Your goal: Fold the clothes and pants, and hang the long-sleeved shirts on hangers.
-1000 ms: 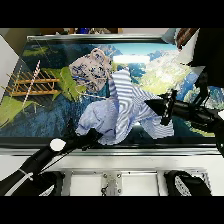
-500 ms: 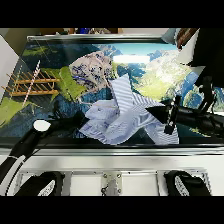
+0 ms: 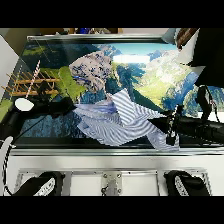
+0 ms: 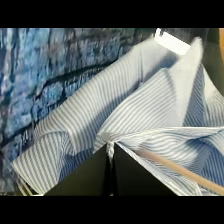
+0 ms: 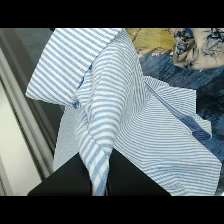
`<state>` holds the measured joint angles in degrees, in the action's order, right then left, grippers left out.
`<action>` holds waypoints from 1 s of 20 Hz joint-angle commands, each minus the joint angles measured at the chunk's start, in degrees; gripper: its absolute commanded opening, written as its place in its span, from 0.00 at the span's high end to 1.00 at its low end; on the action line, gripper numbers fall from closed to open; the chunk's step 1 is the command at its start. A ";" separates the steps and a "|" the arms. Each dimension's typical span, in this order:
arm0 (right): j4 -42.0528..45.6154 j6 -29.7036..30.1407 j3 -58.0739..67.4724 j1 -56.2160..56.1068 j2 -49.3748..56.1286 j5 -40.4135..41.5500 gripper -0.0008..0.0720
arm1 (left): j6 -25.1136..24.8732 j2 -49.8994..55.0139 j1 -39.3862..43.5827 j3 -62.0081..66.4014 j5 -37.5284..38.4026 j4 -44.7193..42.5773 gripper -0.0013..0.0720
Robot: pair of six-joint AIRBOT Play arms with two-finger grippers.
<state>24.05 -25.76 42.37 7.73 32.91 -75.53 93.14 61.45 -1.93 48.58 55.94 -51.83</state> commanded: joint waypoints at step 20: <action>-24.11 -1.05 0.22 -0.02 -1.11 -5.66 0.98 | -7.91 17.59 13.38 50.88 25.77 -15.56 0.96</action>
<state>4.29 -26.81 42.54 7.77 31.81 -85.14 85.58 77.06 9.06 96.51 79.83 -67.83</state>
